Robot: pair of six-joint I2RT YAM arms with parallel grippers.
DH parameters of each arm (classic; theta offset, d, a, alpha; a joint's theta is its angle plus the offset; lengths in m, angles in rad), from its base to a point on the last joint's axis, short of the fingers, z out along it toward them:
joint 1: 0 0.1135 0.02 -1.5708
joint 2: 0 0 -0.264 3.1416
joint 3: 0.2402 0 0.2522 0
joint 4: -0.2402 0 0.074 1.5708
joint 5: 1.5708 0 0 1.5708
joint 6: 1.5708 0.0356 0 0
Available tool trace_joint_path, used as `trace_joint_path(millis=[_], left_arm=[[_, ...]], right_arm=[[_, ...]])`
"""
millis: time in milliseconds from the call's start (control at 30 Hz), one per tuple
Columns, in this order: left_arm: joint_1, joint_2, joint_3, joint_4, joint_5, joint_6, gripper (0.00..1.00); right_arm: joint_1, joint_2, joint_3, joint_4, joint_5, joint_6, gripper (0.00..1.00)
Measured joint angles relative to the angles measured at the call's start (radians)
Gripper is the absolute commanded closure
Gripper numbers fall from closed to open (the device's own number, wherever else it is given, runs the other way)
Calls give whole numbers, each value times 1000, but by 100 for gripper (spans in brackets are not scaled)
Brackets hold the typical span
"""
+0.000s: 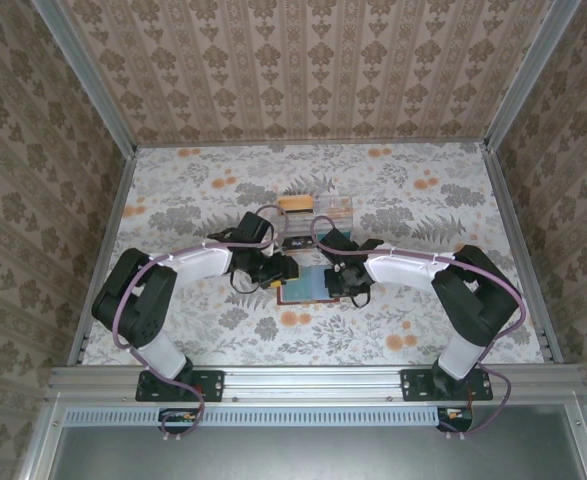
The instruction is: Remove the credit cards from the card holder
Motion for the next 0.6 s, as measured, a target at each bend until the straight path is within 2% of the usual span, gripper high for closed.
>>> trace_joint_path(millis=[600], left_arm=[[-13,13,-9,-26,1,3,56]], right_arm=[[2,2,0,1,0,18,81]])
